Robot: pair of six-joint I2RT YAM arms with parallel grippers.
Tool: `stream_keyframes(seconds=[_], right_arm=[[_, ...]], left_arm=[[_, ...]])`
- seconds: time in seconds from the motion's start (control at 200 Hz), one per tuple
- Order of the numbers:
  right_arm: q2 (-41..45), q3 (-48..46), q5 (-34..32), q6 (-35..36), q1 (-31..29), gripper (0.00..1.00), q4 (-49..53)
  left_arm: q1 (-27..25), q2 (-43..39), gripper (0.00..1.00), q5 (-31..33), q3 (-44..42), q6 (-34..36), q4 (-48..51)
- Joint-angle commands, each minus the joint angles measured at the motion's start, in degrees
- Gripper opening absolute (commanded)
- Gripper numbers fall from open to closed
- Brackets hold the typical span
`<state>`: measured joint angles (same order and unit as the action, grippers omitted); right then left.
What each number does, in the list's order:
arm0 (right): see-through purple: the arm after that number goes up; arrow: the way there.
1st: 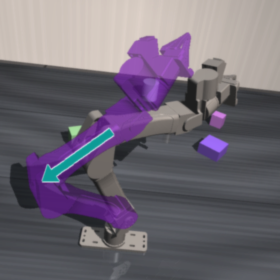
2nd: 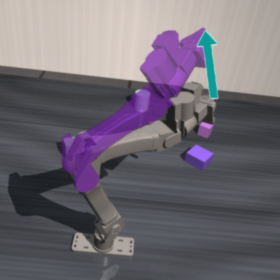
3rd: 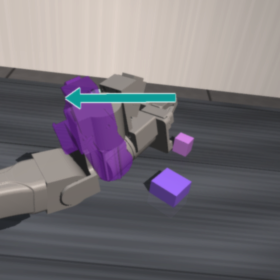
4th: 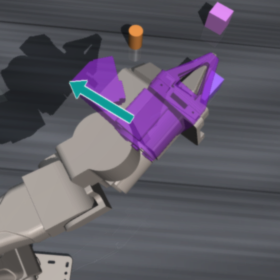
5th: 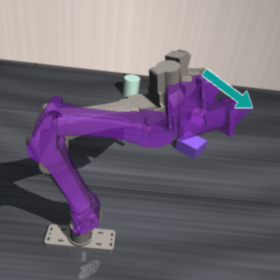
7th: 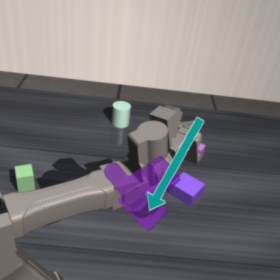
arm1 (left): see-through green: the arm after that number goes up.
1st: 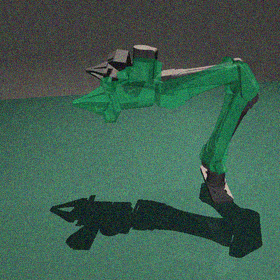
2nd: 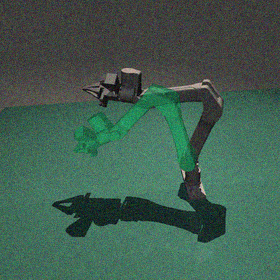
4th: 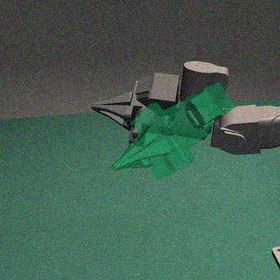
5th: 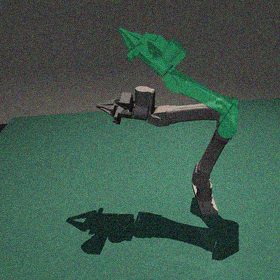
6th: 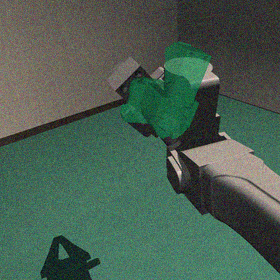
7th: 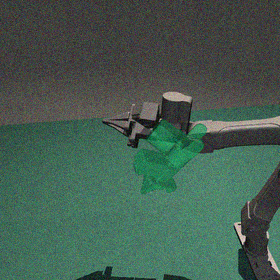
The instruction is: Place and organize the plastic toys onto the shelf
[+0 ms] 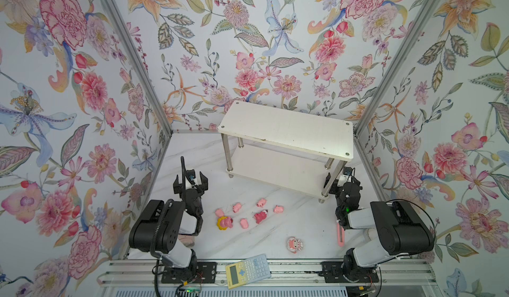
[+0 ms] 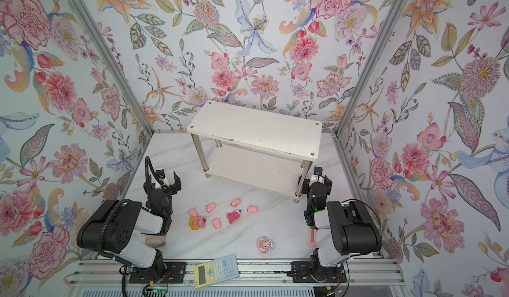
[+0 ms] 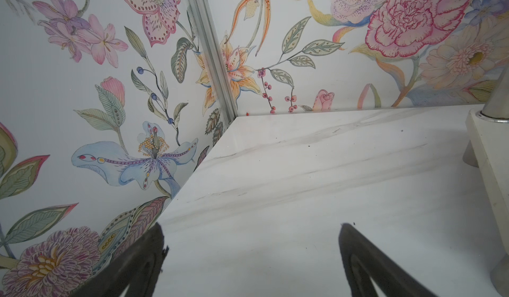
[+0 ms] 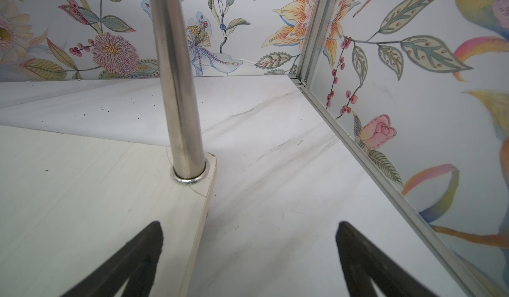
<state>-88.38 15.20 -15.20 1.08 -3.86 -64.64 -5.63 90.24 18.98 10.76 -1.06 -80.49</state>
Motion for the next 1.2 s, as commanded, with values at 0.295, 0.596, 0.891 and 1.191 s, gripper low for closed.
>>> stream_keyframes(seconds=[0.295, 0.596, 0.891, 1.191], right_arm=[[36.41, 1.47, -11.66, -8.94, -5.58, 0.99, 38.11], [51.7, 7.68, -22.19, -20.41, -7.57, 0.99, 73.71], [57.41, 6.54, -14.13, -25.61, -10.33, 0.49, 82.48], [60.01, 7.02, -1.25, -31.73, -12.27, 0.23, 83.24]], left_arm=[[-2.06, -35.0, 0.99, 25.16, 1.28, -21.37, 29.69], [-2.08, -38.15, 0.99, 9.24, 6.47, -20.98, 37.28], [-2.06, -28.42, 0.83, -12.59, 15.66, -22.82, 41.8], [-2.36, -20.96, 0.77, -27.85, 18.99, -24.75, 36.59]])
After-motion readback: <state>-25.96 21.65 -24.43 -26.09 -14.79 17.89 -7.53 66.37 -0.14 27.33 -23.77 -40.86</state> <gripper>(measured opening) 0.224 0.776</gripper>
